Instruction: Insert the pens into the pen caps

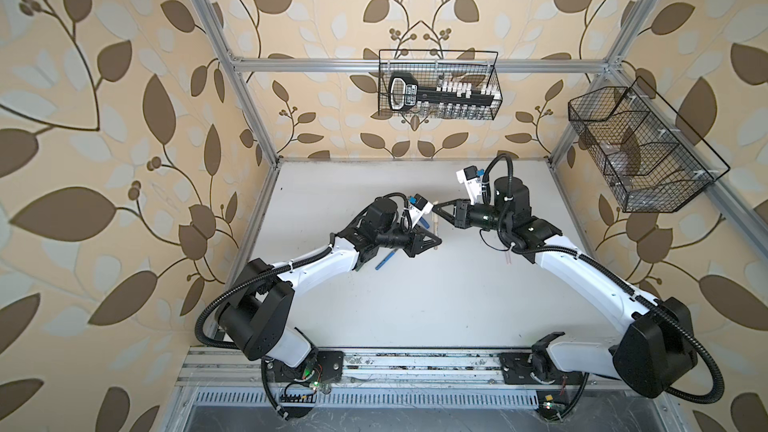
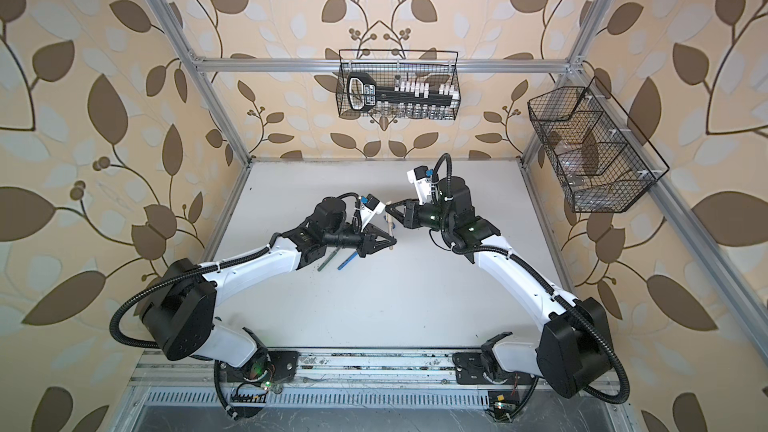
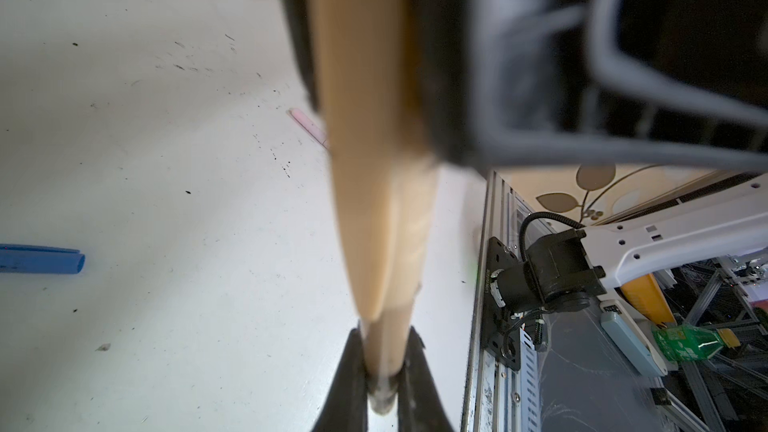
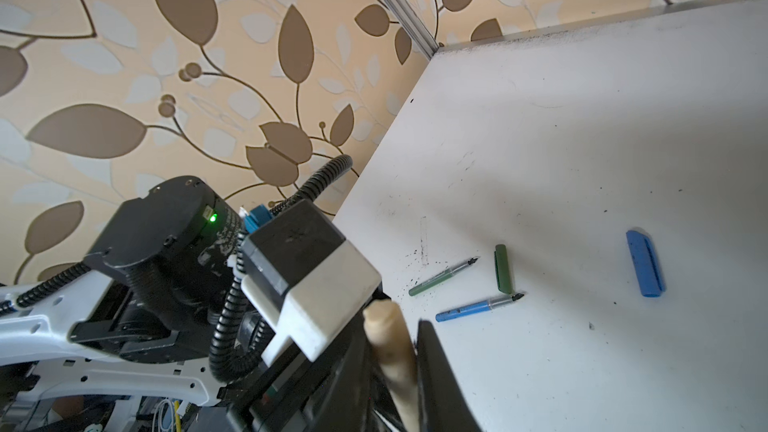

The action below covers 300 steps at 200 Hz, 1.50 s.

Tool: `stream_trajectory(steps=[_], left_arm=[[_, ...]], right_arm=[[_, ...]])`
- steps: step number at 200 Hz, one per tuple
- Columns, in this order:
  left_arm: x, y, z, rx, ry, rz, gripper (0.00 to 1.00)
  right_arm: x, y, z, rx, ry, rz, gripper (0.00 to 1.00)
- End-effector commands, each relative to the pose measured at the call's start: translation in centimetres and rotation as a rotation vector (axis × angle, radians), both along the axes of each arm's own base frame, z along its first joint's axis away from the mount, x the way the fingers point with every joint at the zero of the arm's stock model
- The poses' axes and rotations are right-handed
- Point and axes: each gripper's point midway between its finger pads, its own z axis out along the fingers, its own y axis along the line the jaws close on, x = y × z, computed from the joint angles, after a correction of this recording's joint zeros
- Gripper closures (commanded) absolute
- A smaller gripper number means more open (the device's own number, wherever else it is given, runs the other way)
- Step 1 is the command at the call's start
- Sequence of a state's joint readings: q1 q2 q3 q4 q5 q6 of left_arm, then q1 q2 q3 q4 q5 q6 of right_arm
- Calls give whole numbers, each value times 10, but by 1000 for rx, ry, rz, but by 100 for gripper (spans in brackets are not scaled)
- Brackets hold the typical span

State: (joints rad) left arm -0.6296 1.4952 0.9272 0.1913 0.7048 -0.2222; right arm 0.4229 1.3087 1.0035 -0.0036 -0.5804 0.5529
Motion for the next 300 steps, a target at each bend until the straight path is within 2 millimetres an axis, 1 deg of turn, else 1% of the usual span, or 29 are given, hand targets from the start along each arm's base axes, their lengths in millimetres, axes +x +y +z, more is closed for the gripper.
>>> stream_trajectory(steps=[1,27,61,91,106,121,148,162,180,193,201,210,216,226,242,256,268,280,287,288,290,300], left_arm=[[5,-7,21,-40,-54,0,100],[13,-6,34,-50,-103,36,100],[32,-2,61,-72,-192,119,100],[51,4,92,-139,-250,142,100],[60,8,104,-152,-273,156,100],[63,13,116,-173,-297,156,100],[71,27,128,-176,-338,197,100],[77,38,131,-175,-348,226,100],[81,44,121,-148,-341,242,100],[79,44,112,-120,-322,228,100],[75,42,108,-117,-307,210,92],[72,40,99,-109,-275,196,90],[69,39,90,-103,-253,188,88],[64,36,76,-90,-222,182,77],[57,33,56,-72,-177,181,68],[54,34,45,-75,-145,193,66],[52,35,38,-71,-125,197,65],[52,38,30,-50,-107,215,52],[53,42,20,-16,-87,239,50],[52,43,27,-23,-101,242,50],[51,46,29,-19,-105,251,50],[52,56,25,28,-93,306,48]], right_arm=[[-9,8,-16,-1,53,42,90],[-14,8,-29,-15,91,45,100],[-21,10,-51,-43,141,47,100],[-30,17,-79,-53,207,59,100],[-34,22,-91,-34,241,61,100],[-38,28,-101,-24,265,72,100],[-46,40,-111,-26,289,104,100],[-49,42,-114,-31,298,111,100],[-47,40,-112,-25,296,103,100],[-40,37,-103,-14,275,90,100],[-35,34,-97,-13,262,82,100],[-29,32,-89,-17,240,79,100],[-24,31,-83,-19,224,76,100],[-17,29,-72,-13,194,78,100],[-7,27,-59,-14,157,80,100],[2,24,-51,-19,134,77,100],[9,20,-46,-12,124,66,100],[15,11,-43,-12,116,47,100],[18,4,-44,-27,119,30,100],[19,2,-44,-29,120,25,100],[20,0,-45,-37,124,20,100],[22,-14,-51,-85,140,-2,100]])
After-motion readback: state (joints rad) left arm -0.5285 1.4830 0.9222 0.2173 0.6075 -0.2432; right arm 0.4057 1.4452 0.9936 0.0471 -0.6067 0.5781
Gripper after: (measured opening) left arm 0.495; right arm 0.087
